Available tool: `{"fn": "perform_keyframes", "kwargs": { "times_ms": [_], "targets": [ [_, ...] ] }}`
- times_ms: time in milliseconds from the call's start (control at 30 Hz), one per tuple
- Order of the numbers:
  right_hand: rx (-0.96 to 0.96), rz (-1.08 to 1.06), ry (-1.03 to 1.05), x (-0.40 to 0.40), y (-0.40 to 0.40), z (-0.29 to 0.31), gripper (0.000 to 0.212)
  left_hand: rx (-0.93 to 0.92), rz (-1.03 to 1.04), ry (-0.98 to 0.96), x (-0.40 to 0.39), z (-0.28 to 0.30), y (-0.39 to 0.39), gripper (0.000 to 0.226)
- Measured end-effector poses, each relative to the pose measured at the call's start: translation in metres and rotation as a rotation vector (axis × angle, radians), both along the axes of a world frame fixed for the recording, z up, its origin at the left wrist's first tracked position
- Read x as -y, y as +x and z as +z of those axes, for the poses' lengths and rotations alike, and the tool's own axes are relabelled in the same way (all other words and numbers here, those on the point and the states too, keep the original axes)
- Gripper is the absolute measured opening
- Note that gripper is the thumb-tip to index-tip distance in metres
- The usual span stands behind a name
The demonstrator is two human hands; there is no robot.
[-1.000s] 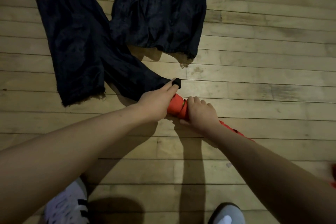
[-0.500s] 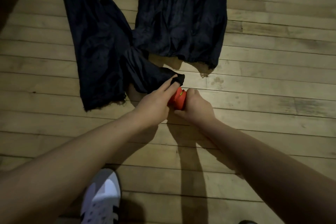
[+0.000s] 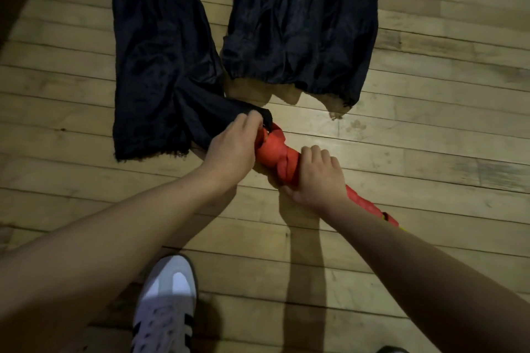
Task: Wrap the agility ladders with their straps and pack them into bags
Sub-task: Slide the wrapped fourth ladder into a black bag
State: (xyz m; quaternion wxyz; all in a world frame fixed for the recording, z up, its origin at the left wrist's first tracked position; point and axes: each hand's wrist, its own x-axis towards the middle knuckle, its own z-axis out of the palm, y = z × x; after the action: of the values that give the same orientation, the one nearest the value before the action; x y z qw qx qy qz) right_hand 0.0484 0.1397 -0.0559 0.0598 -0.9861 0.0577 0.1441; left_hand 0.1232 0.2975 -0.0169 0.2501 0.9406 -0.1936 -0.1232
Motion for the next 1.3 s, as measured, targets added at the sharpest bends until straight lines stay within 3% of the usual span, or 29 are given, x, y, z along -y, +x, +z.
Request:
{"fn": "perform_keyframes", "kwargs": {
  "times_ms": [100,200,300,400,600,900,1200,1300],
  "targets": [
    [-0.044,-0.044,-0.028,0.008,-0.012,0.002,0.06,-0.159,0.161,-0.11,0.011,0.0,-0.01,0.043],
    [-0.059,-0.009,-0.023,0.007,-0.013,0.008,0.059,-0.15,0.163,0.086,0.018,-0.003,-0.007,0.063],
    [-0.115,-0.027,0.045,0.006,-0.011,0.015,0.062,0.05,0.043,0.37,0.023,-0.001,0.012,0.034],
    [-0.099,-0.002,0.051,0.001,-0.006,0.02,0.059,0.14,-0.073,0.451,0.031,0.005,0.027,0.03],
    [-0.015,-0.054,0.13,-0.015,0.003,0.026,0.053,0.04,-0.189,0.307,0.056,0.015,0.022,0.036],
    [0.001,-0.312,0.324,-0.015,0.013,0.014,0.052,-0.098,-0.013,-0.088,0.021,0.009,-0.013,0.045],
    [0.017,-0.189,0.158,-0.013,0.025,0.008,0.06,-0.439,-0.012,-0.102,0.008,-0.008,-0.007,0.046],
    [0.024,-0.12,0.105,-0.005,0.012,0.008,0.066,-0.45,-0.043,-0.071,0.019,-0.006,-0.004,0.047]
  ]
}}
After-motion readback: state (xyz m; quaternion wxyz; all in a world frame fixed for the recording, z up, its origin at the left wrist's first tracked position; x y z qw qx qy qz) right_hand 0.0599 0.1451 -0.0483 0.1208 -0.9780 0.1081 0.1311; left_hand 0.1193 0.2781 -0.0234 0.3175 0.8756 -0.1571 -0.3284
